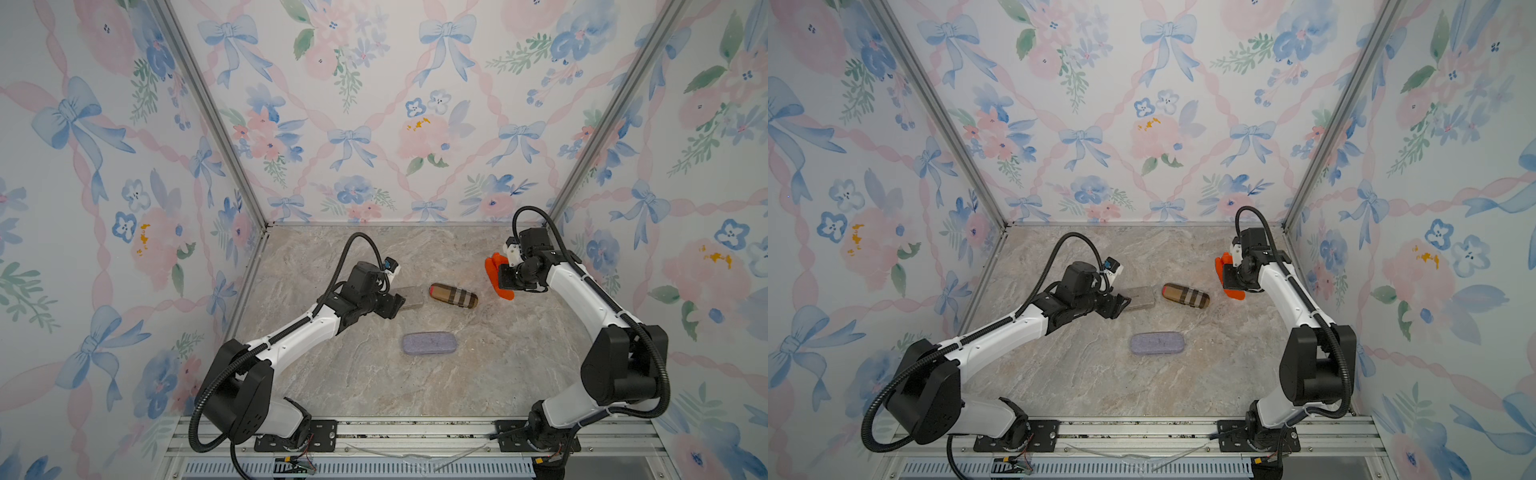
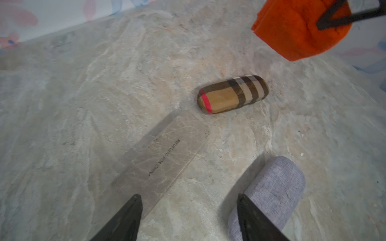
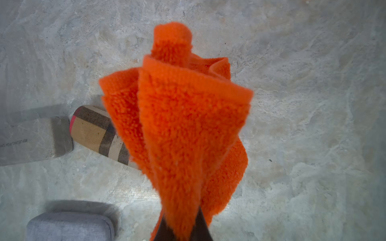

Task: Wipe the eyeglass case
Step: Pick up the cleaning item at the center of the board, then pick up the eyeglass case from the center of the board.

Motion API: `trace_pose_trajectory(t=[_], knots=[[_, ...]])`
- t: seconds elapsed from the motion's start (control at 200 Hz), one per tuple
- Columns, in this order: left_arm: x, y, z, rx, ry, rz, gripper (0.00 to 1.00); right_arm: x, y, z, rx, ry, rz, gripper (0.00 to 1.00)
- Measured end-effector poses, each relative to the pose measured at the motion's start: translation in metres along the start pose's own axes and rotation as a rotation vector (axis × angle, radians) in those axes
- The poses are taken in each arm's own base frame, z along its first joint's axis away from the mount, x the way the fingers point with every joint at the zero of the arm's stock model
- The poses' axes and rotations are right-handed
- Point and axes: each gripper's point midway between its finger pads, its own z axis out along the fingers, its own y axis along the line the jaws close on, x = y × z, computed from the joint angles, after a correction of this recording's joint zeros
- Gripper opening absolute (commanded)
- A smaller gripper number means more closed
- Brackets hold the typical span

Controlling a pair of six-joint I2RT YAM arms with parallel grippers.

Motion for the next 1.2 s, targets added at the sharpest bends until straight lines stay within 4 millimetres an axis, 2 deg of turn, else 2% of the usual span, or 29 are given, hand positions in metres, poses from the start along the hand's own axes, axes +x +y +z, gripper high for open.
trace_pose_trajectory(t=[0.125, 0.22, 0.375, 0.51, 0.64, 0.71, 0.87, 1.05, 1.2], knots=[[0.016, -0.045, 0.016, 0.135, 0.044, 0.241, 0.73, 0.003, 0.007, -0.026, -0.019, -0.042, 0.01, 0.0], [0.031, -0.064, 0.024, 0.204, 0.067, 0.381, 0.74, 0.011, 0.016, -0.042, -0.036, -0.073, 0.006, 0.0], [0.056, -0.068, 0.042, 0.259, 0.127, 0.493, 0.74, 0.029, 0.033, -0.048, -0.071, -0.047, -0.012, 0.0], [0.08, -0.076, 0.055, 0.32, 0.183, 0.528, 0.74, 0.037, 0.042, -0.05, -0.084, -0.028, -0.029, 0.0], [0.086, -0.09, 0.057, 0.358, 0.19, 0.562, 0.75, 0.041, 0.044, -0.052, -0.087, -0.027, -0.037, 0.0], [0.091, -0.094, 0.06, 0.367, 0.202, 0.578, 0.75, 0.047, 0.043, -0.047, -0.086, -0.011, -0.035, 0.0], [0.089, -0.096, 0.062, 0.369, 0.197, 0.587, 0.76, 0.062, 0.042, -0.036, -0.094, 0.035, -0.021, 0.0], [0.092, -0.094, 0.068, 0.357, 0.213, 0.592, 0.75, 0.06, 0.046, -0.036, -0.111, 0.027, -0.018, 0.0], [0.104, -0.091, 0.074, 0.354, 0.252, 0.61, 0.76, 0.059, 0.049, -0.036, -0.123, 0.021, -0.022, 0.0]])
